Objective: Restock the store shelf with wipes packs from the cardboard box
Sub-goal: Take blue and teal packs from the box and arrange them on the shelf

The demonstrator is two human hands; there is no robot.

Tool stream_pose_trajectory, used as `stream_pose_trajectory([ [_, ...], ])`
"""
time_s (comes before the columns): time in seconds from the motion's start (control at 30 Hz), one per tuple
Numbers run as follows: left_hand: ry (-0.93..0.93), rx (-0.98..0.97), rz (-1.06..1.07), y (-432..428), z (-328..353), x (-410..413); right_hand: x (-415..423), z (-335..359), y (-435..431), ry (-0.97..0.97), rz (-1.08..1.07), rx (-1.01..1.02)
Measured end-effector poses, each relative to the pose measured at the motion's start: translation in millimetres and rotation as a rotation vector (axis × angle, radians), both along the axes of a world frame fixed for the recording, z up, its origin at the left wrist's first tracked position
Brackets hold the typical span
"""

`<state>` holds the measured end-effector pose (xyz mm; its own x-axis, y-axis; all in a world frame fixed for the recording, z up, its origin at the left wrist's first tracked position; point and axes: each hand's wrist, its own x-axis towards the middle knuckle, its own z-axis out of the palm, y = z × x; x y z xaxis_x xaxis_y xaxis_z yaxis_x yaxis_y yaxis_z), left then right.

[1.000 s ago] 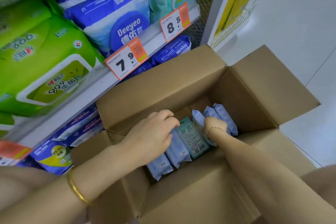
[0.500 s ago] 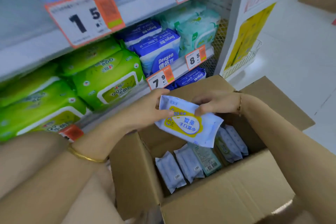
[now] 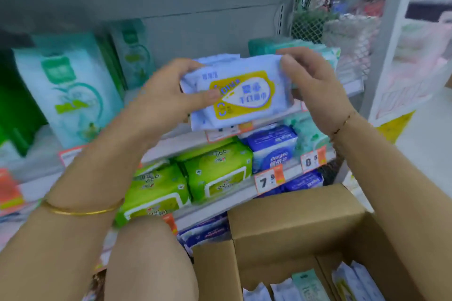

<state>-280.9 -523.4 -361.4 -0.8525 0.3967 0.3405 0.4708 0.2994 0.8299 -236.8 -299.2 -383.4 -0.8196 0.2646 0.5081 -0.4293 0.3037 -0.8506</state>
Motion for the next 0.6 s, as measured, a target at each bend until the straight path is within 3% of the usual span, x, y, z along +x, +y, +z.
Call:
stream_pose_trajectory([
  [0.07, 0.116, 0.054, 0.115, -10, 15, -19, -22, 7, -6, 0.057, -0.157, 0.05],
  [0.17, 0.252, 0.132, 0.265, -12, 18, -45, -49, 4, -15, 0.08, -0.379, 0.5],
  [0.3, 0.397, 0.209, 0.452, -2, 12, -78, -74, -3, -37, 0.032, -0.367, 0.859],
  [0.47, 0.409, 0.163, 0.58, 16, 21, -139, -93, -18, -46, 0.098, -0.49, 0.907],
  [0.6, 0.257, -0.114, 0.584, 27, 33, -178, -93, -21, -44, 0.18, -0.543, 0.901],
])
